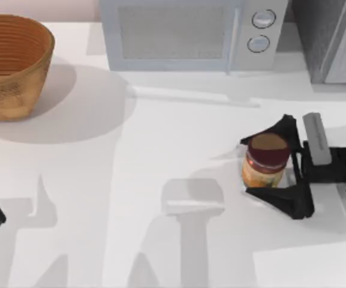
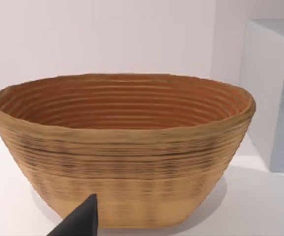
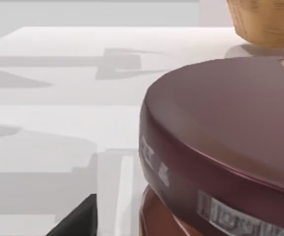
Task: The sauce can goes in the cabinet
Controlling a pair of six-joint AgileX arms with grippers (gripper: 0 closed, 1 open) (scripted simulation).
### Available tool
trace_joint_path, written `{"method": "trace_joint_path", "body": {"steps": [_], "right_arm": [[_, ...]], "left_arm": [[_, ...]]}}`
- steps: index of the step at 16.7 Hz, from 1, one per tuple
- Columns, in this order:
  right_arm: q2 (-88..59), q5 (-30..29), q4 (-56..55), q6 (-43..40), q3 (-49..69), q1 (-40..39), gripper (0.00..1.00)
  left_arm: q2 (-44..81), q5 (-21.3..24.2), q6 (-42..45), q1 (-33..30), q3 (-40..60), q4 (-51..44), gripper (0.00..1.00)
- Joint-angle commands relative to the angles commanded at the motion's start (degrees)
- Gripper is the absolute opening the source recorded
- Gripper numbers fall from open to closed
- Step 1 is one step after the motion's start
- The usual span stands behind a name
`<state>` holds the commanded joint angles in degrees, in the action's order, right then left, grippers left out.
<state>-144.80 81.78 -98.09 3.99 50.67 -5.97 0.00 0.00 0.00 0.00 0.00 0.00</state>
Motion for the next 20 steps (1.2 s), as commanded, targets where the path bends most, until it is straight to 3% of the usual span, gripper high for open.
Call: {"method": "trace_joint_path", "body": {"steps": [4,17,20], "right_arm": [[0.0,-0.1,-0.2,0.1,0.0,-0.1,1.0],[0.0,-0.1,-0.2,0.1,0.0,-0.1,0.02],[0.0,-0.1,-0.2,0.1,0.0,-0.1,0.0]], "left_arm": [[0.0,0.0,0.0,0.0,0.0,0.0,1.0],[0.0,0.0,0.0,0.0,0.0,0.0,1.0],[0.0,0.0,0.0,0.0,0.0,0.0,1.0]]}}
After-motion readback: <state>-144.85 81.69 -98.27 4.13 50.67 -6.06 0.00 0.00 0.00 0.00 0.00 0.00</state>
